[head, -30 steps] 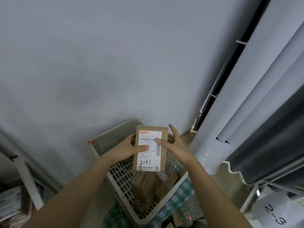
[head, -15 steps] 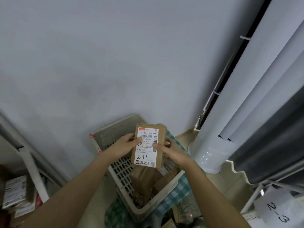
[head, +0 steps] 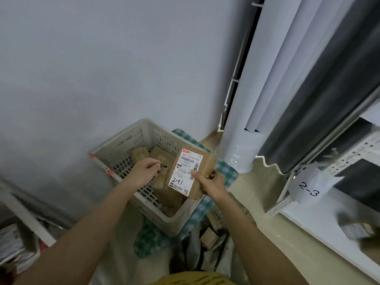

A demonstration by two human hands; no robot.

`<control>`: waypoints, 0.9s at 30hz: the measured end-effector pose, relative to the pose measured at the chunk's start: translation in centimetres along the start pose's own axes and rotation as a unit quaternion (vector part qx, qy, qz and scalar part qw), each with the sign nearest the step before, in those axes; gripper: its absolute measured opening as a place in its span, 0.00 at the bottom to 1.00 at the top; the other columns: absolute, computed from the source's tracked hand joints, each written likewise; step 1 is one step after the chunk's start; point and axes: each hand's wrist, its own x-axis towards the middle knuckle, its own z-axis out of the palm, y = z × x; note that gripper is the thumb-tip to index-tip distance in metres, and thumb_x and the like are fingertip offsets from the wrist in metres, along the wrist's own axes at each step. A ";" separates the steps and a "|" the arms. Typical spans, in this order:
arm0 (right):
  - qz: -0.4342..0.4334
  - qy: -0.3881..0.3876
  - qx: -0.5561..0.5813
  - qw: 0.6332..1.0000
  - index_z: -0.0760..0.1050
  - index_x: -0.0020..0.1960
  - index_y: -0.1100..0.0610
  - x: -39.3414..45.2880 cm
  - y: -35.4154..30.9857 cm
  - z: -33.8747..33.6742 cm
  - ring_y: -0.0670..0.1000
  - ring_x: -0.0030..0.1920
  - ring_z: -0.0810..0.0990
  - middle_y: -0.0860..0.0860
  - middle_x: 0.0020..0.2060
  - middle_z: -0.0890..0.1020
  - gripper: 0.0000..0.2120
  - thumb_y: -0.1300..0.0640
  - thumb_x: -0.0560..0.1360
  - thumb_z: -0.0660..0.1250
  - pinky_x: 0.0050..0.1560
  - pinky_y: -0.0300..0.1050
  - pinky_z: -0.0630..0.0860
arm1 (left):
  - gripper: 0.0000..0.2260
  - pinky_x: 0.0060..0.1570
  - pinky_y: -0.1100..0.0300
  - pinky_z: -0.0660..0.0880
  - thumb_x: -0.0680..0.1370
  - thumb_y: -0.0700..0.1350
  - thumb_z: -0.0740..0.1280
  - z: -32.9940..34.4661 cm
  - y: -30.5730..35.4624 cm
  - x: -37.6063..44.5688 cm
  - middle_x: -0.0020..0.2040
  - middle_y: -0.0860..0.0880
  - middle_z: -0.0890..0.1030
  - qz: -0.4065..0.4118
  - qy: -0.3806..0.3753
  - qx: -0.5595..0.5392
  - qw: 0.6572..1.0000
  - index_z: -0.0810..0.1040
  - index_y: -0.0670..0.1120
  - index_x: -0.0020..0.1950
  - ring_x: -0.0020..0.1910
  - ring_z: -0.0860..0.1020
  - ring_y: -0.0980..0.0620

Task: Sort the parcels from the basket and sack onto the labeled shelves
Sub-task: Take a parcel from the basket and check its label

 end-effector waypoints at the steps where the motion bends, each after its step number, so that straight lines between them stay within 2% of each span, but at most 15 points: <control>1: 0.014 0.015 0.002 1.000 0.63 0.73 0.53 -0.9 1.3 -0.1 0.54 0.60 0.79 0.52 0.65 0.74 0.59 0.26 0.50 0.77 0.59 0.57 0.79 | 0.12 0.52 0.59 0.71 0.82 0.48 0.60 0.6 -0.3 -0.8 0.57 0.51 0.79 -0.002 -0.007 0.004 1.000 0.76 0.48 0.64 0.55 0.78 0.53; 4: 0.047 0.059 0.013 0.997 0.66 0.71 0.50 -4.2 4.9 -0.5 0.54 0.60 0.78 0.52 0.64 0.74 0.58 0.25 0.48 0.77 0.59 0.58 0.79 | 0.12 0.50 0.59 0.72 0.81 0.49 0.61 2.4 -1.9 -3.6 0.57 0.53 0.79 -0.004 -0.032 0.012 0.999 0.77 0.49 0.63 0.54 0.78 0.54; 7: 0.073 0.094 0.014 0.993 0.68 0.70 0.50 -7.8 9.0 -1.1 0.54 0.62 0.77 0.51 0.64 0.74 0.58 0.24 0.46 0.76 0.62 0.56 0.77 | 0.11 0.46 0.63 0.73 0.82 0.45 0.61 4.4 -3.5 -6.9 0.56 0.51 0.79 -0.006 -0.058 -0.012 0.998 0.76 0.47 0.62 0.52 0.79 0.53; 9: 0.094 0.117 0.019 0.989 0.70 0.68 0.52 -11.3 10.7 -1.6 0.53 0.62 0.77 0.51 0.64 0.75 0.55 0.26 0.48 0.78 0.63 0.55 0.77 | 0.11 0.52 0.58 0.75 0.82 0.45 0.61 5.9 -4.5 -8.7 0.56 0.49 0.80 -0.008 -0.081 -0.002 0.997 0.76 0.46 0.62 0.54 0.79 0.52; 11: 0.107 0.140 0.035 0.984 0.70 0.67 0.54 -14.9 12.1 -2.6 0.52 0.60 0.78 0.51 0.62 0.75 0.49 0.33 0.54 0.81 0.62 0.54 0.77 | 0.10 0.57 0.54 0.74 0.81 0.44 0.61 7.8 -5.3 -10.3 0.56 0.48 0.80 -0.016 -0.112 0.005 0.994 0.76 0.46 0.61 0.54 0.79 0.51; 12: 0.114 0.151 0.045 0.981 0.70 0.68 0.54 -16.6 12.7 -3.1 0.52 0.59 0.79 0.52 0.62 0.75 0.49 0.34 0.54 0.81 0.61 0.54 0.78 | 0.10 0.56 0.55 0.75 0.82 0.43 0.61 8.9 -5.5 -11.2 0.55 0.48 0.80 -0.022 -0.131 0.005 0.991 0.76 0.45 0.61 0.53 0.79 0.50; 15: 0.142 0.182 0.062 0.971 0.69 0.68 0.51 -20.6 15.0 -5.3 0.51 0.59 0.79 0.52 0.63 0.74 0.56 0.29 0.46 0.80 0.60 0.54 0.79 | 0.11 0.55 0.55 0.75 0.82 0.42 0.60 12.1 -5.0 -13.3 0.54 0.47 0.81 -0.012 -0.185 0.027 0.982 0.76 0.44 0.62 0.51 0.80 0.50; 18: 0.159 0.213 0.070 0.961 0.70 0.67 0.49 -23.2 17.5 -7.9 0.50 0.60 0.78 0.52 0.64 0.74 0.54 0.28 0.46 0.80 0.61 0.53 0.78 | 0.10 0.54 0.57 0.74 0.82 0.42 0.60 15.1 -3.5 -14.5 0.54 0.49 0.80 0.012 -0.215 0.035 0.976 0.76 0.46 0.61 0.48 0.79 0.54; 22: 0.161 0.255 0.101 0.948 0.70 0.66 0.55 -26.6 18.8 -11.3 0.51 0.59 0.79 0.51 0.61 0.77 0.43 0.42 0.58 0.83 0.61 0.47 0.78 | 0.09 0.49 0.60 0.73 0.82 0.43 0.59 19.2 -1.0 -16.7 0.53 0.52 0.79 0.040 -0.255 0.064 0.964 0.76 0.47 0.60 0.50 0.78 0.54; 25: 0.154 0.280 0.148 0.936 0.69 0.66 0.56 -28.4 21.0 -14.1 0.50 0.57 0.79 0.52 0.60 0.77 0.40 0.46 0.60 0.83 0.57 0.44 0.79 | 0.10 0.41 0.66 0.71 0.82 0.42 0.59 22.9 0.6 -18.4 0.53 0.49 0.80 0.057 -0.272 0.069 0.958 0.76 0.45 0.60 0.48 0.78 0.54; 27: 0.154 0.295 0.170 0.928 0.67 0.67 0.58 -29.7 22.3 -16.2 0.49 0.55 0.79 0.52 0.59 0.76 0.42 0.46 0.60 0.83 0.54 0.42 0.79 | 0.09 0.43 0.64 0.71 0.82 0.42 0.59 25.8 2.0 -19.5 0.53 0.49 0.80 0.065 -0.289 0.082 0.952 0.76 0.45 0.60 0.48 0.78 0.53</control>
